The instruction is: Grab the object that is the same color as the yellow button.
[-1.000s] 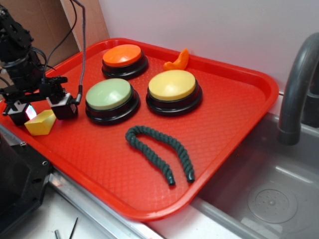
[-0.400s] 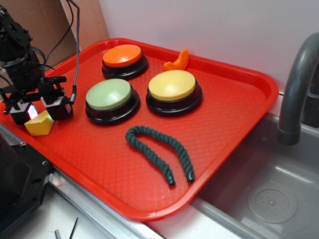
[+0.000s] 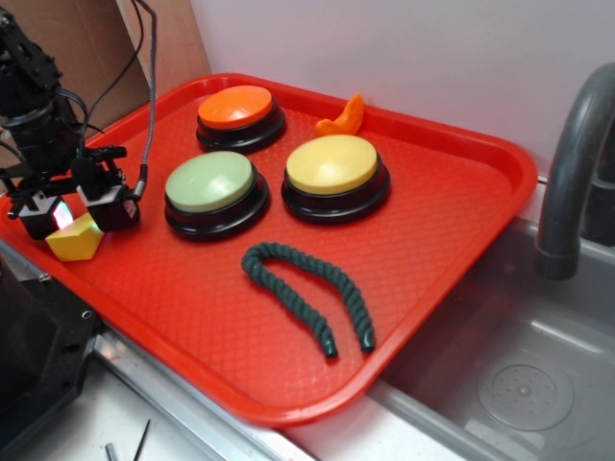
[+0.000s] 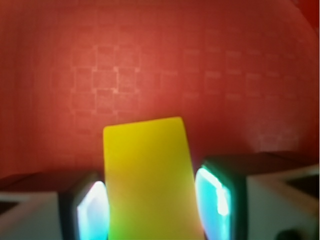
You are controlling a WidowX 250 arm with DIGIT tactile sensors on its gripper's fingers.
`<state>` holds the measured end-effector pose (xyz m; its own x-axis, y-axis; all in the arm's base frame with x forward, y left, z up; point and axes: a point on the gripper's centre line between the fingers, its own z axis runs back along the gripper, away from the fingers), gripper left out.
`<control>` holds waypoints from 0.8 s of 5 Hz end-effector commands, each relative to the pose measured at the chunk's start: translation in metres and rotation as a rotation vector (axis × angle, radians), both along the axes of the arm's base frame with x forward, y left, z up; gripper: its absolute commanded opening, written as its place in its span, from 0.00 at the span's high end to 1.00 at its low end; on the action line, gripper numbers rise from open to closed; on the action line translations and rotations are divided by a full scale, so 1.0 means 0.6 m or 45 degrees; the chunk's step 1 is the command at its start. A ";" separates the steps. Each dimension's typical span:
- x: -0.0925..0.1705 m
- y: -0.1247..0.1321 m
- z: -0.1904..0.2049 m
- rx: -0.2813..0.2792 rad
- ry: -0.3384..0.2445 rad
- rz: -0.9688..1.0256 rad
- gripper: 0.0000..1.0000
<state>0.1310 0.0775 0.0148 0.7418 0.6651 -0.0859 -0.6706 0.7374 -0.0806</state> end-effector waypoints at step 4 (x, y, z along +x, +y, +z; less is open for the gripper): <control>-0.009 0.034 0.200 0.398 -0.139 -0.547 1.00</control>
<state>0.1200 0.0988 0.1242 0.9460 0.2959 0.1325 -0.3112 0.9434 0.1147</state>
